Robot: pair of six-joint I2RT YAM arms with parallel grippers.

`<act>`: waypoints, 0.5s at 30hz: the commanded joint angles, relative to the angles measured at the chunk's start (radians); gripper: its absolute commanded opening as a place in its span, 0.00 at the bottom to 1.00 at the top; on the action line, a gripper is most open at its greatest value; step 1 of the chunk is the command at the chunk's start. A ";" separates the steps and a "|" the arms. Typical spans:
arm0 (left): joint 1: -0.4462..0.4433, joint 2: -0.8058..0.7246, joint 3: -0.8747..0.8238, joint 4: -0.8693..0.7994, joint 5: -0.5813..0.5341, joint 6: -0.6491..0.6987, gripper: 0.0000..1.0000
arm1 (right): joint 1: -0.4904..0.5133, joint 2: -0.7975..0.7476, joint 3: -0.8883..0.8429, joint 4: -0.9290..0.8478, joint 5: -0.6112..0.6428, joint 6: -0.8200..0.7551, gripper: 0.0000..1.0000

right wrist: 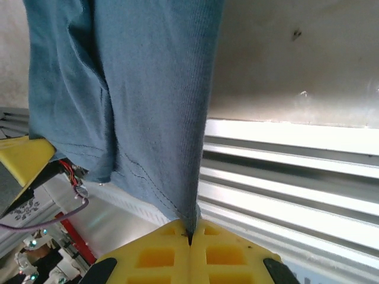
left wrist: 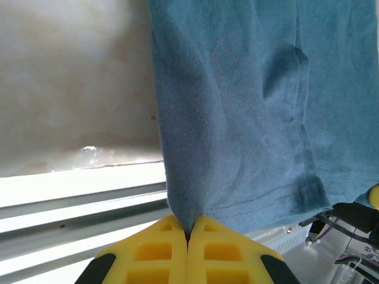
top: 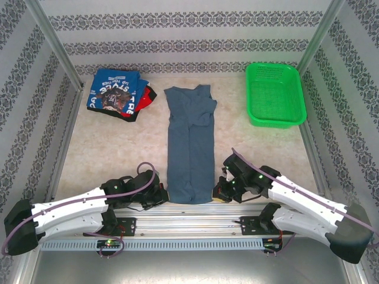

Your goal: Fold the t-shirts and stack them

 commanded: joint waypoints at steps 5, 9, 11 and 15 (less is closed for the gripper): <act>0.055 -0.068 0.080 -0.093 -0.046 -0.043 0.00 | -0.030 -0.004 0.090 -0.083 0.017 0.020 0.00; 0.204 -0.002 0.188 -0.111 0.047 0.084 0.00 | -0.136 0.060 0.209 -0.126 0.005 -0.074 0.00; 0.291 0.037 0.236 -0.112 0.103 0.150 0.00 | -0.203 0.104 0.267 -0.143 -0.011 -0.136 0.00; 0.457 0.146 0.324 -0.095 0.221 0.274 0.00 | -0.309 0.244 0.400 -0.155 -0.043 -0.253 0.00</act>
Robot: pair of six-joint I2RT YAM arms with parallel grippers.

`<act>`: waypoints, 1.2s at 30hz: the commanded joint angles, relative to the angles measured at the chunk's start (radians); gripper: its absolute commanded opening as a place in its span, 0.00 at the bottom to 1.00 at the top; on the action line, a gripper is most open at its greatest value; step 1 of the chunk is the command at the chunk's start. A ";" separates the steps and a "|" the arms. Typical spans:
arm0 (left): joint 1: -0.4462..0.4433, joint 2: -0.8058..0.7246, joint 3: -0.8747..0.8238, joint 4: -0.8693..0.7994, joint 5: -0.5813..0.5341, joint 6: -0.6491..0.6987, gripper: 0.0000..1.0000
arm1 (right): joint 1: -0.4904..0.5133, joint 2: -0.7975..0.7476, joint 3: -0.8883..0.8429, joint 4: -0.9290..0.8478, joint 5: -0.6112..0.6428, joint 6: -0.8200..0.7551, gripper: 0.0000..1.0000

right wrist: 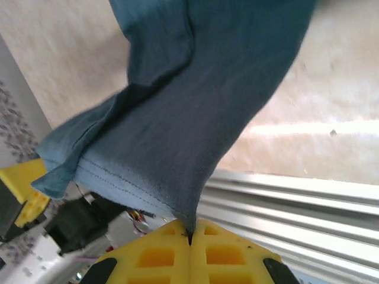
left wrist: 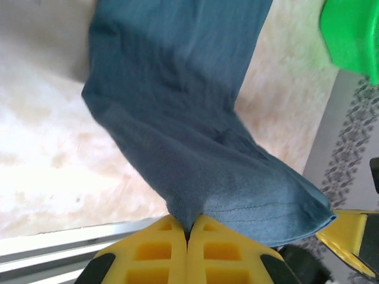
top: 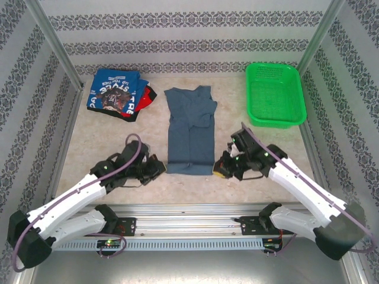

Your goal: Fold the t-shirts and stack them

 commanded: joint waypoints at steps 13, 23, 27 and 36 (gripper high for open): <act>0.253 0.499 0.340 0.023 0.241 0.394 0.00 | -0.188 0.479 0.340 -0.071 -0.044 -0.362 0.00; 0.295 0.698 0.487 -0.003 0.247 0.475 0.00 | -0.275 0.659 0.458 -0.067 -0.064 -0.445 0.00; 0.320 0.760 0.534 -0.006 0.239 0.502 0.00 | -0.291 0.734 0.527 -0.063 -0.072 -0.459 0.00; 0.355 0.896 0.639 0.005 0.253 0.551 0.00 | -0.298 0.887 0.628 -0.055 -0.077 -0.473 0.00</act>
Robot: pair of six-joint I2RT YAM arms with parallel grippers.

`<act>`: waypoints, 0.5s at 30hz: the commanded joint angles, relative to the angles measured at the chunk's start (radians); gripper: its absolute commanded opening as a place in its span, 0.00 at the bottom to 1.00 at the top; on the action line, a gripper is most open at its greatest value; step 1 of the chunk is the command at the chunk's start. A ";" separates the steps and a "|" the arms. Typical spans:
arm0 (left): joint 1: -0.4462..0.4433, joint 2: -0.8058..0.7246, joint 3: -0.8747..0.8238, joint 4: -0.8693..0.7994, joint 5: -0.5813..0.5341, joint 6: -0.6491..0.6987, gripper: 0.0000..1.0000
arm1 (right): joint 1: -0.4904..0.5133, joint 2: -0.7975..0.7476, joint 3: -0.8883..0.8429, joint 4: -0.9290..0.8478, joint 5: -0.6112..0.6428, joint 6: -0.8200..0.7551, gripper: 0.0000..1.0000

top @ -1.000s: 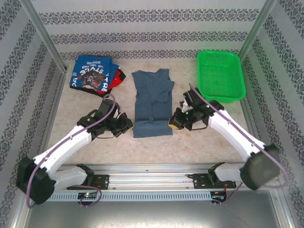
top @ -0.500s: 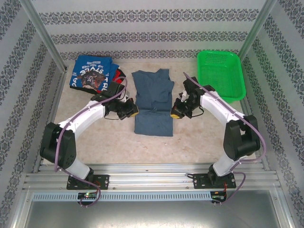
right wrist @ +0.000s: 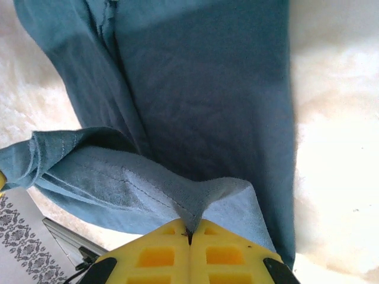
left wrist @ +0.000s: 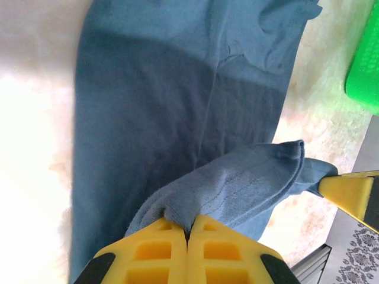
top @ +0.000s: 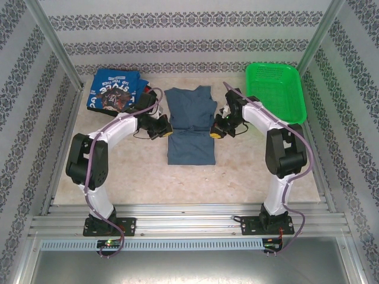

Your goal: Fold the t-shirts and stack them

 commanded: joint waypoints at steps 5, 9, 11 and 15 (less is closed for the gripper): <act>0.027 0.097 0.081 0.006 0.021 0.058 0.00 | -0.019 0.089 0.063 0.004 -0.001 -0.034 0.00; 0.028 0.149 0.118 0.017 0.030 0.059 0.00 | -0.027 0.124 0.085 0.002 0.005 -0.036 0.00; 0.030 0.171 0.125 0.036 0.036 0.052 0.00 | -0.029 0.140 0.097 0.001 0.008 -0.039 0.00; 0.029 0.210 0.146 0.074 0.048 0.045 0.07 | -0.033 0.161 0.117 0.012 0.016 -0.034 0.03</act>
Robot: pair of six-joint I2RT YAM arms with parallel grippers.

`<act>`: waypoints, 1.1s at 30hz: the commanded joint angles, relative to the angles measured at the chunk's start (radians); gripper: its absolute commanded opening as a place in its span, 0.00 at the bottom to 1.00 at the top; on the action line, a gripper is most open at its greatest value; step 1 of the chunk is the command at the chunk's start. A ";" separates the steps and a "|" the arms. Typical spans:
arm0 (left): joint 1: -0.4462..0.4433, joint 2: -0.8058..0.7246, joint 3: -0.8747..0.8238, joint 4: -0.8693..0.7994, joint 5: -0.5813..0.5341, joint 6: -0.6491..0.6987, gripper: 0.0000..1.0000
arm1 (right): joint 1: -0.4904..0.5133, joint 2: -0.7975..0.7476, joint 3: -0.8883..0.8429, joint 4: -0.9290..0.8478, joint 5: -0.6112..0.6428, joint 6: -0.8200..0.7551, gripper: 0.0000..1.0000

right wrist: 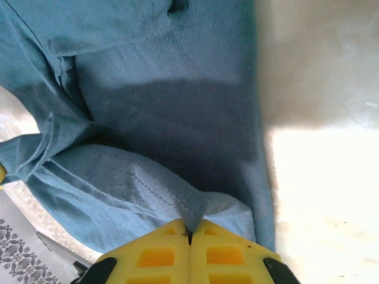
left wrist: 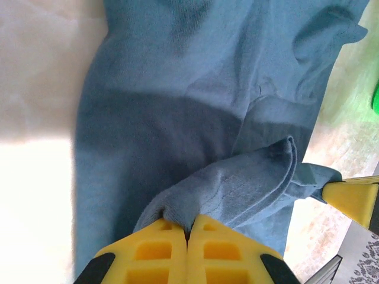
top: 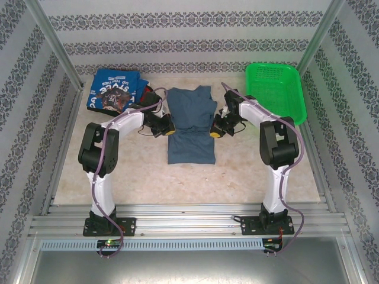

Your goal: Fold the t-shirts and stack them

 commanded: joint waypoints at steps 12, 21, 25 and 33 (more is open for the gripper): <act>0.050 -0.099 0.125 0.122 0.012 -0.065 0.76 | -0.033 -0.134 0.131 0.064 0.061 -0.005 0.59; 0.010 -0.459 -0.291 0.065 0.015 -0.052 0.78 | -0.003 -0.515 -0.347 0.095 0.046 -0.021 0.67; -0.032 -0.581 -0.549 0.108 0.032 -0.116 0.69 | 0.043 -0.631 -0.600 0.223 0.023 0.059 0.65; -0.124 -0.520 -0.667 0.246 0.013 -0.218 0.61 | 0.108 -0.559 -0.745 0.430 0.006 0.155 0.59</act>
